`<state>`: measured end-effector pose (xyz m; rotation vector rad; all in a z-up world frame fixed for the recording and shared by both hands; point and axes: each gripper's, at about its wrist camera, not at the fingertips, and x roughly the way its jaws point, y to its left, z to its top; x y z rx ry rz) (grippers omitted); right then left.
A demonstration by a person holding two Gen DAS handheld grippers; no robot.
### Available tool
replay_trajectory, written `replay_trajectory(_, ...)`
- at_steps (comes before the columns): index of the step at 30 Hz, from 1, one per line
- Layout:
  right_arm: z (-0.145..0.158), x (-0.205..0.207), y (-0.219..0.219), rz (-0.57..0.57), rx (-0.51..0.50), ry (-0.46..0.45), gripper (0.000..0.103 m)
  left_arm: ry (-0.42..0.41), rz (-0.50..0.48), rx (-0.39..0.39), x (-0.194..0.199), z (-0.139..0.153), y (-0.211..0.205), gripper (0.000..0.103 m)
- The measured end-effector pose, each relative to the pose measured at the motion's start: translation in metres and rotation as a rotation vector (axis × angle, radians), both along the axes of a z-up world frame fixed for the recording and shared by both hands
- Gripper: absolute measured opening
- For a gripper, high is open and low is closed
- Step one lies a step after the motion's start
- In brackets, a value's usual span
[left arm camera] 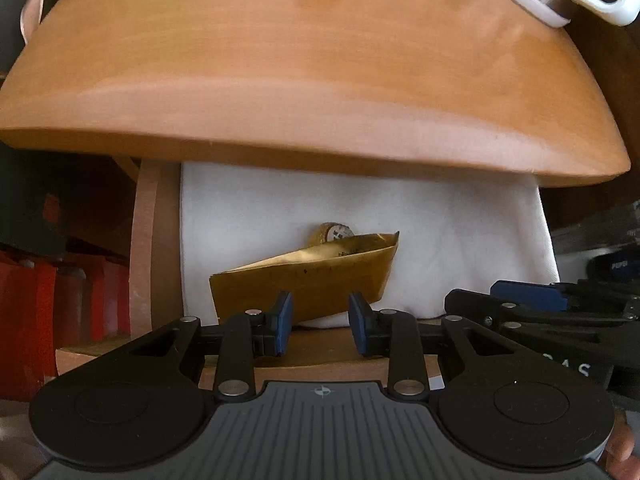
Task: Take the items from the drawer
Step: 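Lower the candy into the drawer with the left tool while the right tool lowers the packet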
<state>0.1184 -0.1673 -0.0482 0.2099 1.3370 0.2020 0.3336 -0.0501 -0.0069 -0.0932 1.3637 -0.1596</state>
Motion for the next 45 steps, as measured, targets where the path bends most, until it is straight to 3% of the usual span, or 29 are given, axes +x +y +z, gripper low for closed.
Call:
replay_trajectory(16, -0.001, -0.017, 0.005, 0.016, 0.001, -0.009, 0.042, 0.003, -0.019, -0.007, -0.004, -0.008, -0.004, 0.032)
replay_trajectory(21, 0.001, -0.016, 0.013, 0.066, -0.038, -0.047, 0.043, -0.019, -0.029, 0.024, 0.000, -0.009, -0.005, 0.040)
replay_trajectory(24, 0.002, -0.017, 0.013, 0.076, -0.036, -0.052, 0.043, -0.026, -0.022, 0.031, -0.002, -0.009, -0.004, 0.041)
replay_trajectory(34, 0.005, -0.017, 0.015, 0.110, -0.033, -0.070, 0.048, -0.098, -0.022, 0.081, -0.009, 0.000, -0.010, 0.042)
replay_trajectory(38, 0.008, -0.016, 0.017, 0.113, -0.037, -0.078, 0.049, -0.148, -0.013, 0.130, -0.013, 0.012, -0.009, 0.049)
replay_trajectory(45, 0.011, -0.012, 0.020, 0.125, -0.044, -0.083, 0.050, -0.182, 0.037, 0.151, -0.015, 0.021, -0.001, 0.053)
